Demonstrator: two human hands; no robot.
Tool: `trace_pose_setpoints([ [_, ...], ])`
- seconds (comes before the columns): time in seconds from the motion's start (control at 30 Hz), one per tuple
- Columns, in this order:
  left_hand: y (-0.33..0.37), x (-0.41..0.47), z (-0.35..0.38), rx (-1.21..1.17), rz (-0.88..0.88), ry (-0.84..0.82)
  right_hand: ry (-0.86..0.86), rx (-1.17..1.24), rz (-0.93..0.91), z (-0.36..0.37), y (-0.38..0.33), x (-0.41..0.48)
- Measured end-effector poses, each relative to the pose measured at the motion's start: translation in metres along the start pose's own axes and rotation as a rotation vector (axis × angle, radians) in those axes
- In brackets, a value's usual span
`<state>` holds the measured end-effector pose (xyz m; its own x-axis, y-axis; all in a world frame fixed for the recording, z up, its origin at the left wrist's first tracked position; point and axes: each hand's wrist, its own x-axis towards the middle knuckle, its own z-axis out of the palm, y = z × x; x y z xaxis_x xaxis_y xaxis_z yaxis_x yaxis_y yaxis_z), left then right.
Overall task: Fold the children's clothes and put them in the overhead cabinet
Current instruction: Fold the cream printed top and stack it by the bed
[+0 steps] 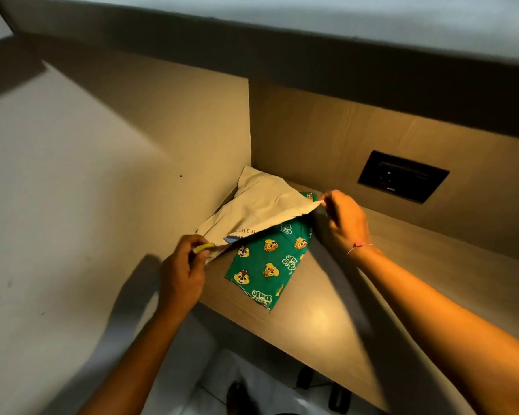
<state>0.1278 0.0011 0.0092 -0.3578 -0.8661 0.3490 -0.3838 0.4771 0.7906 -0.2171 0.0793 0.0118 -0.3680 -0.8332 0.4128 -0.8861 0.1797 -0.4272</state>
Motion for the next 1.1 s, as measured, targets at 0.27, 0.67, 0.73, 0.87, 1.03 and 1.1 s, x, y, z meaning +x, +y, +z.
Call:
trace_pose_setpoints([
  [0.27, 0.066, 0.035, -0.033, -0.157, 0.188, 0.041, 0.241, -0.066, -0.237, -0.099, -0.029, -0.008],
  [0.67, 0.155, 0.11, 0.066, -0.319, 0.004, -0.18, 0.408, 0.038, 0.306, -0.21, 0.017, -0.032],
  [0.73, 0.184, 0.115, 0.083, -0.326, 0.016, -0.209, 0.504, 0.02, 0.376, -0.227, 0.026, -0.038],
  [0.87, 0.239, 0.097, 0.085, -0.453, 0.227, -0.182, 0.781, 0.058, 0.364, -0.275, 0.023, -0.077],
  [1.03, 0.202, 0.053, 0.072, -0.476, 0.324, -0.357, 0.566, -0.139, 0.227, -0.283, 0.004, -0.178],
  [1.1, 0.163, 0.033, 0.078, -0.32, 0.316, -0.479, 0.406, -0.108, 0.271, -0.25, 0.003, -0.223],
])
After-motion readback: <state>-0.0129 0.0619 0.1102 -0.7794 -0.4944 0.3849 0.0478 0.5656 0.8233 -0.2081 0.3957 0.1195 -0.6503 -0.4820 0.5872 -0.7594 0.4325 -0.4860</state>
